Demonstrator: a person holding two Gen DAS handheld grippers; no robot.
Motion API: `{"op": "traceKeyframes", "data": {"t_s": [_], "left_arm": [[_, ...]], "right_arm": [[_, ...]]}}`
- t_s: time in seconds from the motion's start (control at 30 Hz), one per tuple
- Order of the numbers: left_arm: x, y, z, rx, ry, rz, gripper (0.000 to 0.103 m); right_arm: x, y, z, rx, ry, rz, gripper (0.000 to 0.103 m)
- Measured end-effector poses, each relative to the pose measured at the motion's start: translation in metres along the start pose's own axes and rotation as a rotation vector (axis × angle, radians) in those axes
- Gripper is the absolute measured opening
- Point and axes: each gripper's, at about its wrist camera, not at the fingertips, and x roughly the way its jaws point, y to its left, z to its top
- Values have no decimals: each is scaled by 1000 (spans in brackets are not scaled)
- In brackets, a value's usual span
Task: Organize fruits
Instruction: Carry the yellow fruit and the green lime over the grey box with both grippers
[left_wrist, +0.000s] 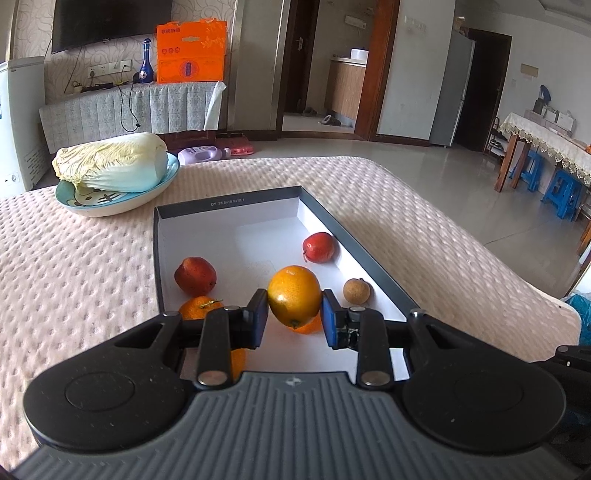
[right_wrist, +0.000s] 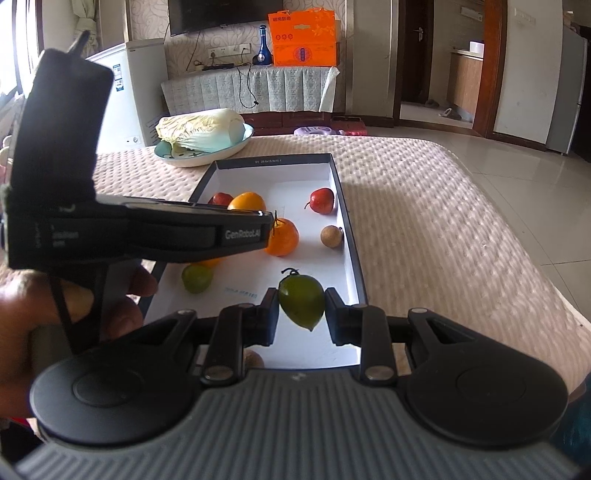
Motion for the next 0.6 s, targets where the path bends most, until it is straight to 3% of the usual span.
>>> {"op": "traceKeyframes", "data": {"t_s": [0.6], "left_arm": [[9,-7,-2,14,16,3,36]], "right_arm": [[2,-1,-1,-4,1,3,30]]}}
